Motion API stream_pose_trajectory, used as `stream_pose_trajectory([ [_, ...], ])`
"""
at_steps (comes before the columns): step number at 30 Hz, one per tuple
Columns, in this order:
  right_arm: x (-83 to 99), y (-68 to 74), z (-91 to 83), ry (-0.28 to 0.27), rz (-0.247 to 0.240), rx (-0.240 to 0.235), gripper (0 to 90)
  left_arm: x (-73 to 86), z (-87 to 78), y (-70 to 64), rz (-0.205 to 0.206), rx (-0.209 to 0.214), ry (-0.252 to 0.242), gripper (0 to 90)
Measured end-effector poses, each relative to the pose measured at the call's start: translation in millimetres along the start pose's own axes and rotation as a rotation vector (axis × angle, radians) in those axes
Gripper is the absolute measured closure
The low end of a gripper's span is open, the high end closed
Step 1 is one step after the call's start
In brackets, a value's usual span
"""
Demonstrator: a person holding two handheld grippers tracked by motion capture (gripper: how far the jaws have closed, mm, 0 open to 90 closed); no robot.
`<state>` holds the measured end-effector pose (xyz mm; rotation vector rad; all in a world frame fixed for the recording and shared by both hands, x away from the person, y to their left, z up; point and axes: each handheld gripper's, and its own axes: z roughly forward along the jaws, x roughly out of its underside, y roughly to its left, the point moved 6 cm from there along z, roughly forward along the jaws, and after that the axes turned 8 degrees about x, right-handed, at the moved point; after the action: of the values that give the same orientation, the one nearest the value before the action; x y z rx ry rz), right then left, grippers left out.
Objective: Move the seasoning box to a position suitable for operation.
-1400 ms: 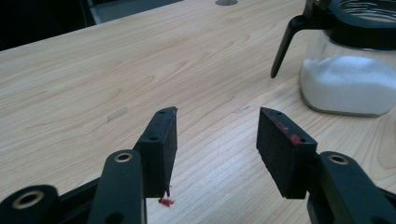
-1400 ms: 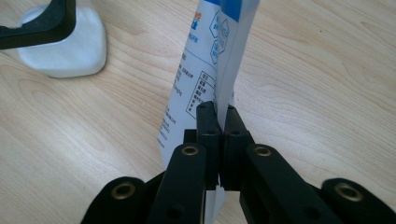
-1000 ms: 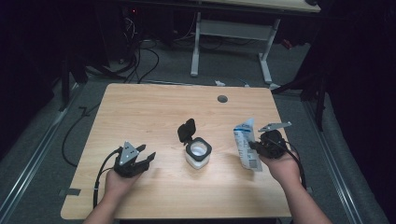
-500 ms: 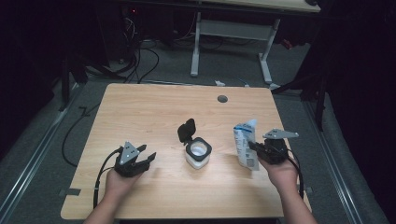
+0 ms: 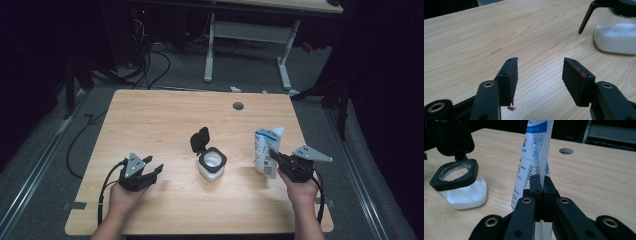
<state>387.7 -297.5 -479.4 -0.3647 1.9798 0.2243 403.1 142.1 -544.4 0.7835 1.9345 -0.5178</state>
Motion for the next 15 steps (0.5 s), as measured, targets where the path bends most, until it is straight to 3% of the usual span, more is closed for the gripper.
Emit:
stream_pose_trajectory([
  [7, 3.1, 3.9, 4.9, -0.036, -0.022, 0.0, 89.6, 5.9, -12.3, -0.8, 0.003, -0.031, -0.003, 47.1],
  [15, 4.7, -1.1, 1.1, -0.06, 0.004, 0.0, 89.6, 10.9, -18.3, -4.9, 0.03, -0.038, 0.009, 47.0],
])
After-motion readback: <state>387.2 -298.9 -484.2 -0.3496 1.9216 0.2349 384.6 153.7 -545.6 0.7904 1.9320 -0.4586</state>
